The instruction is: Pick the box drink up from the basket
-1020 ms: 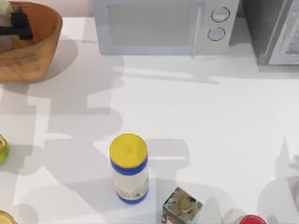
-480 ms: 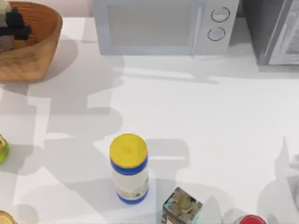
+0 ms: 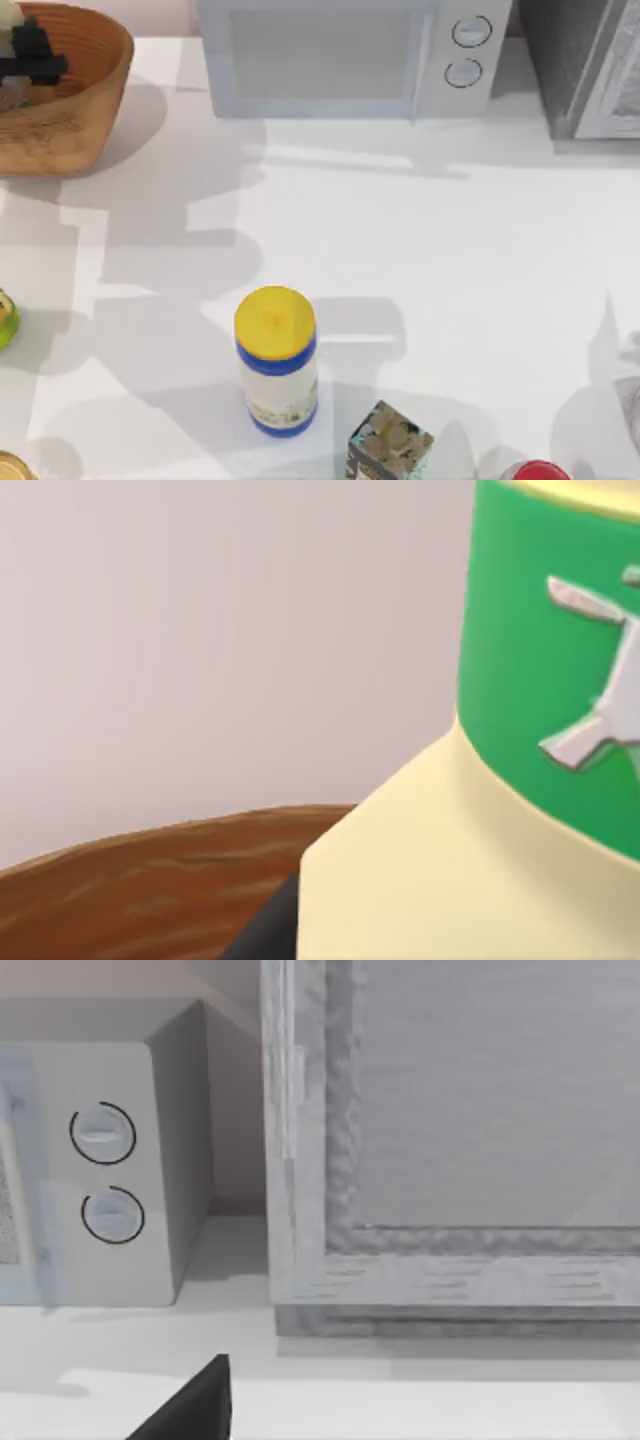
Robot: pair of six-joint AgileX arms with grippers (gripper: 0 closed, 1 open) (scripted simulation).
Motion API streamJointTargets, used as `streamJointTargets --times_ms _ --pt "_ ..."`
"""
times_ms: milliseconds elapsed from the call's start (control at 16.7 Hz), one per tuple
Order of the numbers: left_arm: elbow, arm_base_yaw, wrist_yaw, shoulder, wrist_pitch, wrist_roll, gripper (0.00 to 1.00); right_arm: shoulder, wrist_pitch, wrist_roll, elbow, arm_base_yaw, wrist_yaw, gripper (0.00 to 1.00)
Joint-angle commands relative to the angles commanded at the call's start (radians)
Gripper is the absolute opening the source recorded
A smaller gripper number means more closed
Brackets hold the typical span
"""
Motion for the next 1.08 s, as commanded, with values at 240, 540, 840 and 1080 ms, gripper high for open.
streamJointTargets --times_ms 240,540,840,1080 --pt "0.0 0.0 0.0 0.0 0.0 0.0 0.0 0.0 0.0 0.0 0.0 0.0 0.0 1.0" --pt "0.002 0.001 0.0 -0.003 -0.003 0.001 0.0 0.0 0.0 0.0 0.0 0.0 0.0 1.0" --pt "0.073 0.006 -0.007 -0.068 -0.158 -0.006 0.0 0.0 0.0 0.0 0.0 0.0 0.0 1.0" --pt "0.145 0.018 -0.021 -0.14 -0.342 -0.01 0.0 0.0 0.0 0.0 0.0 0.0 0.0 1.0"
